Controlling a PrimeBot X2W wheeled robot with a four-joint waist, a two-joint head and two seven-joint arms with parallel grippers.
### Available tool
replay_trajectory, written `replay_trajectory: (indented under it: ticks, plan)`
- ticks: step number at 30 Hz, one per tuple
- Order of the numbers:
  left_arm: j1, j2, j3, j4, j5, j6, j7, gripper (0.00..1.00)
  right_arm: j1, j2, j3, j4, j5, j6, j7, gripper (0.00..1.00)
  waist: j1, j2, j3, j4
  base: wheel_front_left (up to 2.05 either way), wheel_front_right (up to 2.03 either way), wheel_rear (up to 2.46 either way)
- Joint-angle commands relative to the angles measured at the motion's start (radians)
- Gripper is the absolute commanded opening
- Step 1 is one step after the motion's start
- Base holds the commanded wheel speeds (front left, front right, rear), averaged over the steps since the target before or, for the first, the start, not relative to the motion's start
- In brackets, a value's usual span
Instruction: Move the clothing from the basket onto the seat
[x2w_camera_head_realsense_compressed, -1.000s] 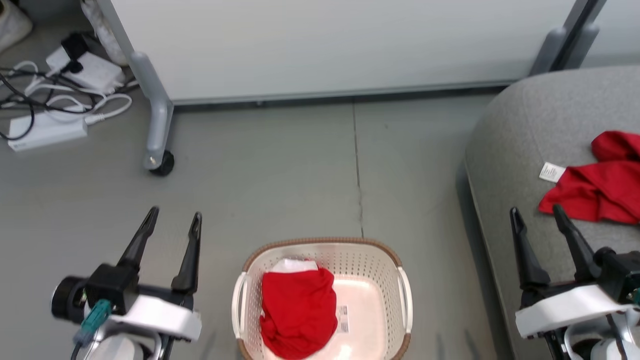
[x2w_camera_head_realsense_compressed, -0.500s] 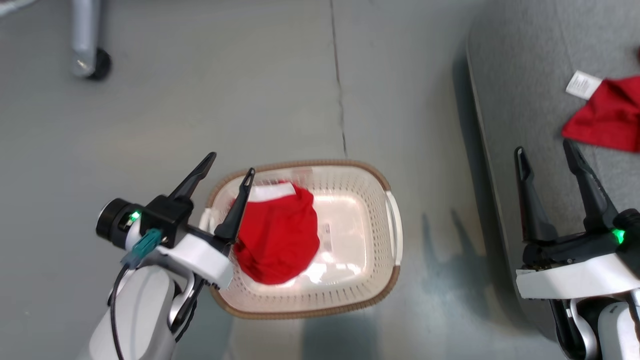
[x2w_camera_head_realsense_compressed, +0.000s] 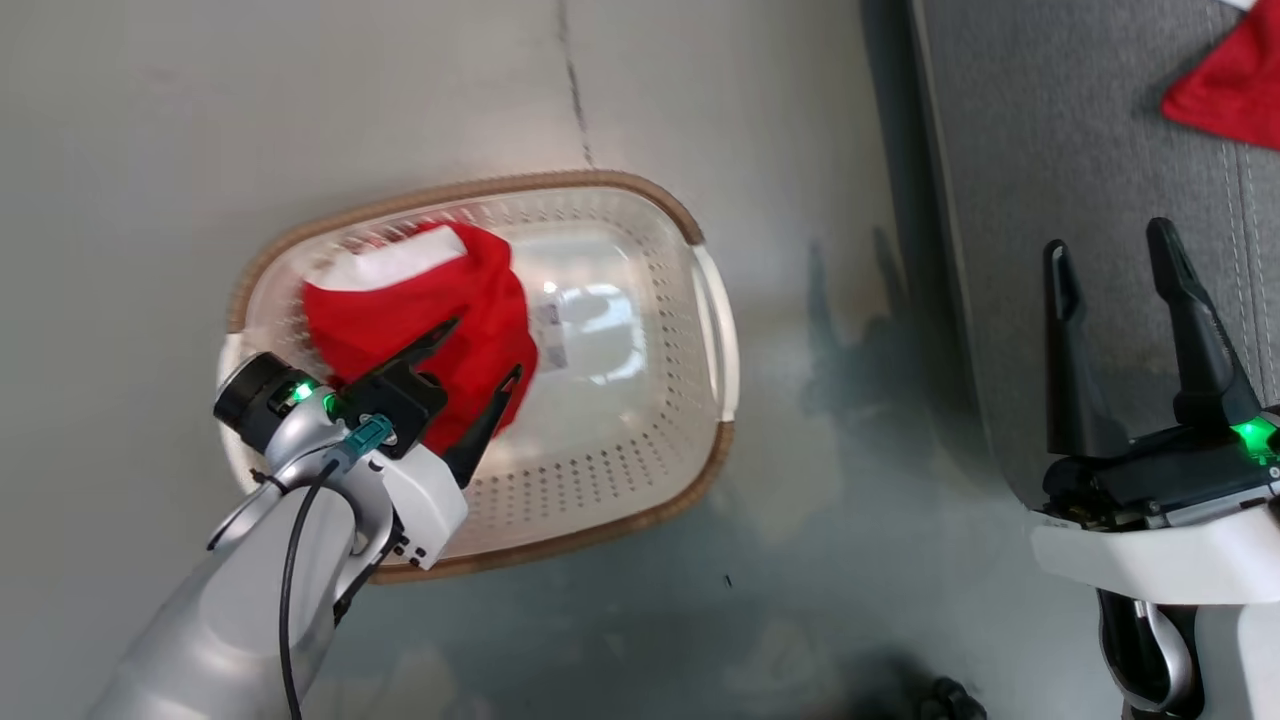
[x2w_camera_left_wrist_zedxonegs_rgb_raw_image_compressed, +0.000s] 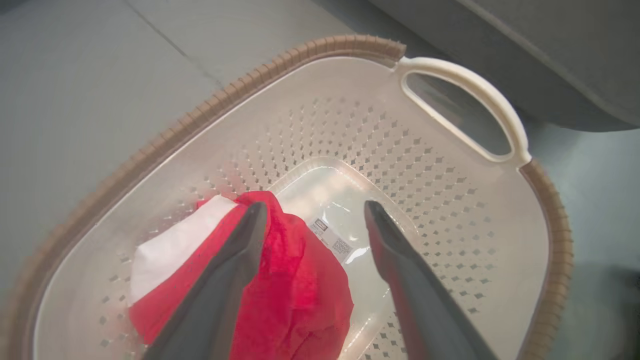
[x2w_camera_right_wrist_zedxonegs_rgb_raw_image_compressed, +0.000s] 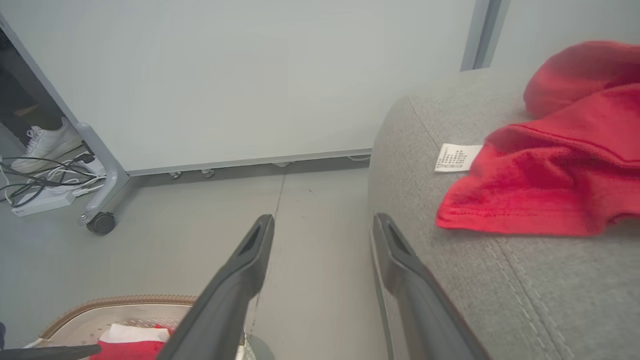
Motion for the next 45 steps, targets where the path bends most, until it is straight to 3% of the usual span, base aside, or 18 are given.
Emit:
replay_trajectory:
  ticks: [1, 19, 30, 31, 32, 33, 34, 45]
  plan:
    - [-0.024, 0.01, -0.007, 0.009, -0.006, -0.001, -0.001, 1.0, -0.012, -0.003, 0.0, -0.004, 0.01, 0.0, -0.011, 1.0, -0.0001, 0.0, 0.066, -0.056, 0.0, 0.0, 0.0]
    - [-0.212, 0.093, -0.235, 0.346, -0.158, -0.001, 0.049, 1.0, -0.003, -0.003, 0.092, -0.021, 0.089, 0.0, -0.074, 1.0, -0.0001, 0.0, 0.231, -0.202, 0.0, 0.0, 0.0]
    - [-0.247, 0.102, -0.324, 0.427, -0.286, -0.001, 0.087, 1.0, 0.052, -0.003, 0.085, -0.065, 0.092, 0.0, -0.072, 1.0, -0.0001, 0.0, 0.247, -0.206, 0.03, 0.03, 0.03]
    - [-0.249, 0.104, -0.33, 0.43, -0.298, -0.001, 0.088, 0.93, 0.054, -0.003, 0.085, -0.072, 0.089, 0.0, -0.072, 1.0, -0.0001, 0.0, 0.248, -0.204, 0.07, 0.07, 0.07]
    - [-0.258, 0.109, -0.335, 0.432, -0.306, -0.001, 0.082, 0.71, 0.058, -0.003, 0.084, -0.076, 0.089, 0.0, -0.072, 1.0, -0.0001, 0.0, 0.249, -0.201, 0.05, 0.05, 0.05]
    - [-0.258, 0.109, -0.335, 0.432, -0.306, -0.001, 0.082, 0.71, 0.058, -0.003, 0.084, -0.076, 0.089, 0.0, -0.072, 1.0, -0.0001, 0.0, 0.249, -0.201, 0.05, 0.05, 0.05]
    - [-0.268, 0.112, -0.347, 0.433, -0.318, -0.001, 0.07, 0.0, 0.065, -0.003, 0.082, -0.081, 0.089, 0.0, -0.072, 1.0, -0.0001, 0.0, 0.251, -0.198, 0.0, 0.0, 0.0]
    - [-0.322, 0.106, -0.352, 0.424, -0.293, 0.026, -0.001, 0.0, 0.008, -0.003, 0.094, -0.058, 0.084, 0.0, -0.072, 1.0, -0.0001, 0.0, 0.222, -0.169, 0.0, 0.0, 0.0]
